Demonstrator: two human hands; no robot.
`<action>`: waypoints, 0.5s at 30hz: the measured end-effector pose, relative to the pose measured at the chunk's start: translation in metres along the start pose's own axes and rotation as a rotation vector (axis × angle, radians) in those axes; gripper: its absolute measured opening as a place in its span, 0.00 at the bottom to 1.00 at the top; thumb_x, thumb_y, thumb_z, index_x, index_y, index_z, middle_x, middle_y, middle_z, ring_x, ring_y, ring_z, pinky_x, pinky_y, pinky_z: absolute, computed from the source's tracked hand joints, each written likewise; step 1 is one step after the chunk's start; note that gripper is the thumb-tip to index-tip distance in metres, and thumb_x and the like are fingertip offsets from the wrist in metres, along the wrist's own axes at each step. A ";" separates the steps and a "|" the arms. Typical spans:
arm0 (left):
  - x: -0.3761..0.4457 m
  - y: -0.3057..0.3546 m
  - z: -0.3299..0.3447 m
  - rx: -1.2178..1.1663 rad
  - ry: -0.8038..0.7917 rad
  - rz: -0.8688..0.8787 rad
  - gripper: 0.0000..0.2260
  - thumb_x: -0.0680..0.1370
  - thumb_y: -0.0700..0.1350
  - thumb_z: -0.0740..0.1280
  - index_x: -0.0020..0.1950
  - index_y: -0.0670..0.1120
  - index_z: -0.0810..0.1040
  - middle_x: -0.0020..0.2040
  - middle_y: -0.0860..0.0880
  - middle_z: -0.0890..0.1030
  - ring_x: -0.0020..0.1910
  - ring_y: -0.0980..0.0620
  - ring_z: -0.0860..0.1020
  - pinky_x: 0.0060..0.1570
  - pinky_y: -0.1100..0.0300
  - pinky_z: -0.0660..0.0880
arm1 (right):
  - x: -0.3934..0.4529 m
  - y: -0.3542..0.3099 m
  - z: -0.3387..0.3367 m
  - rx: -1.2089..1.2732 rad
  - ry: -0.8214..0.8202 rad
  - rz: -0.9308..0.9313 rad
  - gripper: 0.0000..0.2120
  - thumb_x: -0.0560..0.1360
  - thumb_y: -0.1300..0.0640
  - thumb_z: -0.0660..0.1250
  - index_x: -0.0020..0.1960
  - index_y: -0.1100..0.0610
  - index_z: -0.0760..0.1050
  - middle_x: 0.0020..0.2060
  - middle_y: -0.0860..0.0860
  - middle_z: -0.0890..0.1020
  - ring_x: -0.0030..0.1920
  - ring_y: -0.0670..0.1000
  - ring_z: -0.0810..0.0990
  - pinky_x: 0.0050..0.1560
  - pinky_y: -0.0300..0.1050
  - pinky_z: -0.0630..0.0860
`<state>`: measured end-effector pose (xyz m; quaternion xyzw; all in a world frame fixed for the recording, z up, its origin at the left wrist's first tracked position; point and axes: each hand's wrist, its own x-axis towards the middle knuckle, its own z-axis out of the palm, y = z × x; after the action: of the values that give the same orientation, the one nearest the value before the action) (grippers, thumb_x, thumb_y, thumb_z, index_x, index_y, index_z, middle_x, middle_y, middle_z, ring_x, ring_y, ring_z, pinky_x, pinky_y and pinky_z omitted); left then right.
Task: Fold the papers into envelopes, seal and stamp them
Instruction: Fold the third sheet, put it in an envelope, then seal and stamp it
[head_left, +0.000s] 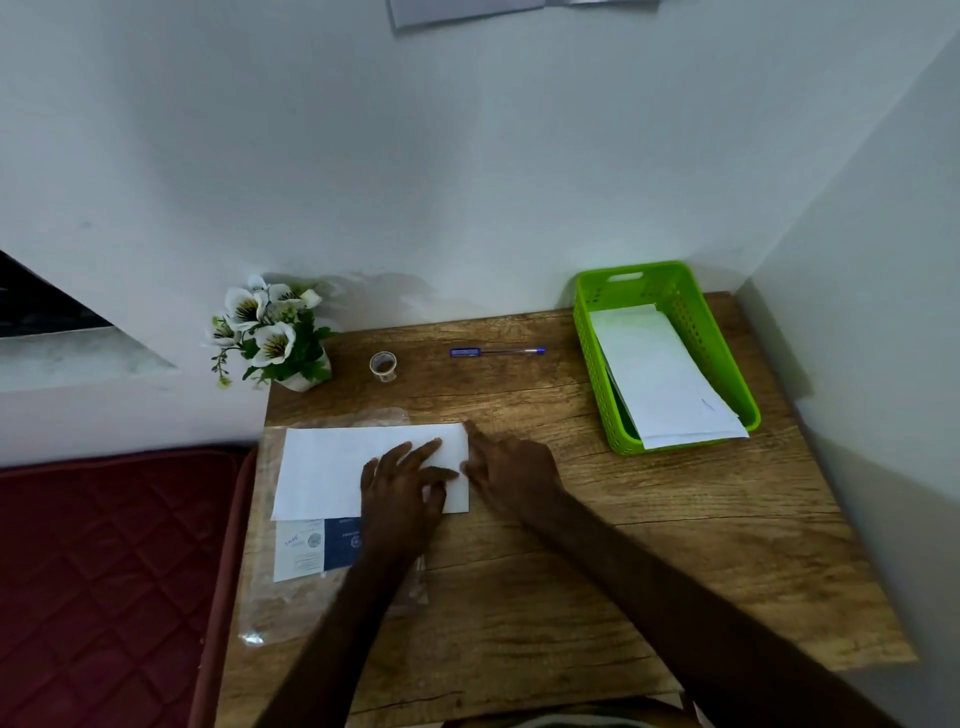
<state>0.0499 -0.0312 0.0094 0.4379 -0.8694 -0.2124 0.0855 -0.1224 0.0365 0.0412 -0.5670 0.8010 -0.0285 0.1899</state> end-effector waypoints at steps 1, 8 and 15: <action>0.007 0.001 -0.003 0.009 0.016 -0.016 0.08 0.78 0.48 0.72 0.55 0.58 0.85 0.70 0.56 0.78 0.73 0.48 0.71 0.77 0.38 0.59 | -0.003 0.003 0.003 0.051 0.013 0.006 0.34 0.83 0.38 0.55 0.83 0.48 0.46 0.61 0.54 0.82 0.57 0.56 0.81 0.56 0.50 0.75; 0.041 0.010 -0.013 0.072 0.084 -0.013 0.07 0.78 0.51 0.71 0.55 0.54 0.85 0.58 0.52 0.85 0.62 0.48 0.79 0.67 0.43 0.70 | -0.022 0.001 0.016 0.271 0.033 0.198 0.42 0.77 0.34 0.64 0.82 0.50 0.49 0.72 0.53 0.75 0.66 0.56 0.77 0.64 0.52 0.72; 0.064 0.016 -0.012 0.202 -0.022 0.015 0.26 0.78 0.69 0.63 0.65 0.50 0.78 0.67 0.48 0.78 0.70 0.42 0.72 0.70 0.33 0.61 | -0.022 -0.001 0.017 0.298 0.068 0.220 0.41 0.77 0.36 0.65 0.81 0.49 0.52 0.70 0.52 0.76 0.65 0.56 0.77 0.63 0.52 0.72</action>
<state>0.0037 -0.0774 0.0245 0.4354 -0.8905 -0.1279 0.0332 -0.1098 0.0597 0.0314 -0.4402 0.8511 -0.1448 0.2466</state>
